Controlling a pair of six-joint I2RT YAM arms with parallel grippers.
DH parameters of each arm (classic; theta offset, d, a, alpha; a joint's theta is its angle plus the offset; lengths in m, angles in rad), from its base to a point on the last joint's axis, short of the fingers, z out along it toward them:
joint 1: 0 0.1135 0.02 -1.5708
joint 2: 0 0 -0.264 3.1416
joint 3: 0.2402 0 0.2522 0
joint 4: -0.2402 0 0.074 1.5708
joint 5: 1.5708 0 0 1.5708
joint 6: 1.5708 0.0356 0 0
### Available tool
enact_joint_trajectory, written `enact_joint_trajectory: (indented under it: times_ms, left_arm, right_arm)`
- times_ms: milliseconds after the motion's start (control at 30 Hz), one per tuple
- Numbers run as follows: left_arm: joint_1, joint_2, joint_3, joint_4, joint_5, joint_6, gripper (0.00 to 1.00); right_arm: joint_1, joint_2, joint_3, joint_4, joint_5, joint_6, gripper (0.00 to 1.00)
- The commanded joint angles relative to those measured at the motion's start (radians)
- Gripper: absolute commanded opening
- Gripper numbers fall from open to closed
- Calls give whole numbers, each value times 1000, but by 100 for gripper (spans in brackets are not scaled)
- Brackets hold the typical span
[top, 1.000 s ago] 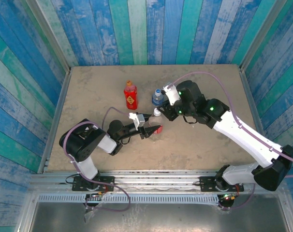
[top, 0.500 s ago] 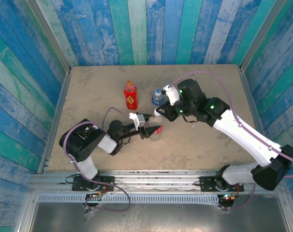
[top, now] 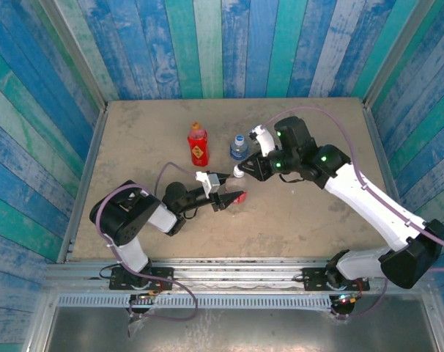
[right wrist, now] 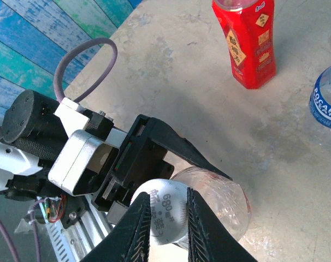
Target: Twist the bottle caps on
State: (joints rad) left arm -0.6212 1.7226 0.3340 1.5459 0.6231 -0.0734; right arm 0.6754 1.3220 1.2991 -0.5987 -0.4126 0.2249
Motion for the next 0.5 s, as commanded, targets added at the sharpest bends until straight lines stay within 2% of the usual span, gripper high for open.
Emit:
enact_joint_trajectory:
  times_ms: [0, 133, 300, 467]
  left_arm:
    - [4, 10, -4, -138, -37, 29, 62]
    - [5, 12, -3, -138, -36, 29, 62]
    - [5, 10, -5, -144, -36, 33, 62]
    - [5, 9, -5, -145, -34, 37, 62]
  right_arm:
    - [16, -18, -46, -113, -64, 12, 19]
    - [16, -35, -41, -95, -83, 9, 18]
    - [16, -52, -32, -90, -66, 0, 20]
    - [13, -98, -30, -80, 23, -28, 29]
